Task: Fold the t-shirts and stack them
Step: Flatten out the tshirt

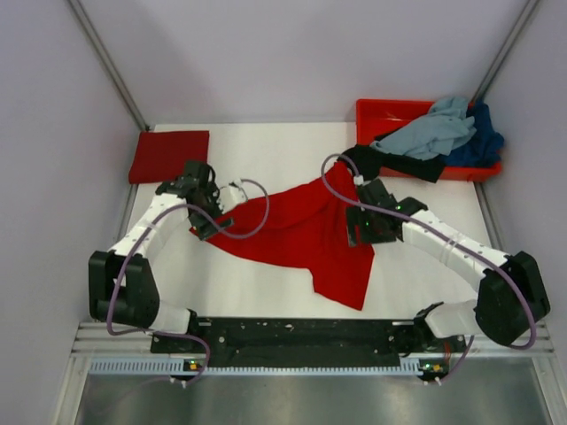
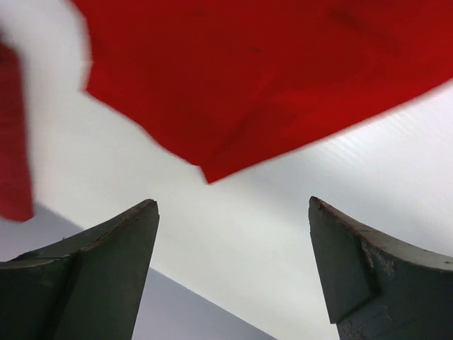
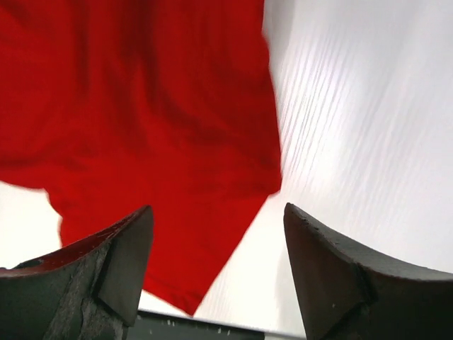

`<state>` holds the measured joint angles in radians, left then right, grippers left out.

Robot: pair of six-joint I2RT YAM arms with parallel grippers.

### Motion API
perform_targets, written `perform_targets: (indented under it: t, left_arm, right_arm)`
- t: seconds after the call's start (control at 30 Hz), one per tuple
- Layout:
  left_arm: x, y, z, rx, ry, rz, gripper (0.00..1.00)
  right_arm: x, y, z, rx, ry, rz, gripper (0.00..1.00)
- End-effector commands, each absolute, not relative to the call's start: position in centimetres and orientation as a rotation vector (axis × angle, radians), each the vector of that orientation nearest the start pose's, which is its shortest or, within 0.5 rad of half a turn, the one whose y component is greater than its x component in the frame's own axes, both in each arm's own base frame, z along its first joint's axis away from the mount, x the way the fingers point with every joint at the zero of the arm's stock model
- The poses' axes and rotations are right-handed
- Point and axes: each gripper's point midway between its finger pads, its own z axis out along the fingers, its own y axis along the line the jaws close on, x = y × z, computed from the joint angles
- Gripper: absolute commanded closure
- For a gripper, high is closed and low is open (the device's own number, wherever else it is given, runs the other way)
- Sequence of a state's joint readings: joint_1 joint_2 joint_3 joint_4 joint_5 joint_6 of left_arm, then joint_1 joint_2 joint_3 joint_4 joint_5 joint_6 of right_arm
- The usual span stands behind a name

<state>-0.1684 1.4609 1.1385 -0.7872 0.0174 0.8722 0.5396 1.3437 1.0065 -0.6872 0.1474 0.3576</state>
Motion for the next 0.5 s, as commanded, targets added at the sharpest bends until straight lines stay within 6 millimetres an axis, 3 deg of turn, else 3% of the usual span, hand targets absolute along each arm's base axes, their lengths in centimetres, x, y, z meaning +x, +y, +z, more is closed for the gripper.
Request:
perform_targets:
  t: [0.0, 0.13, 0.3, 0.33, 0.47]
  left_arm:
    - [29.0, -3.7, 8.8, 1.677, 2.195, 0.045, 0.14]
    - [28.0, -4.3, 6.9, 1.767, 2.103, 0.000, 0.20]
    - [30.6, -4.3, 4.1, 1.786, 1.986, 0.110, 0.20]
    - [31.2, -3.9, 3.9, 1.780, 1.986, 0.159, 0.20]
    - [32.5, -1.9, 2.9, 1.798, 2.025, 0.245, 0.21]
  right_arm:
    - [20.1, 15.4, 7.7, -0.081, 2.767, 0.199, 0.27]
    - [16.8, 15.8, 4.2, 0.017, 2.838, 0.205, 0.27]
    - [15.2, 16.4, -0.3, 0.083, 2.893, 0.213, 0.30]
    - [15.2, 16.5, -0.8, 0.087, 2.897, 0.214, 0.38]
    - [16.0, 17.4, -0.8, 0.065, 2.863, 0.261, 0.86]
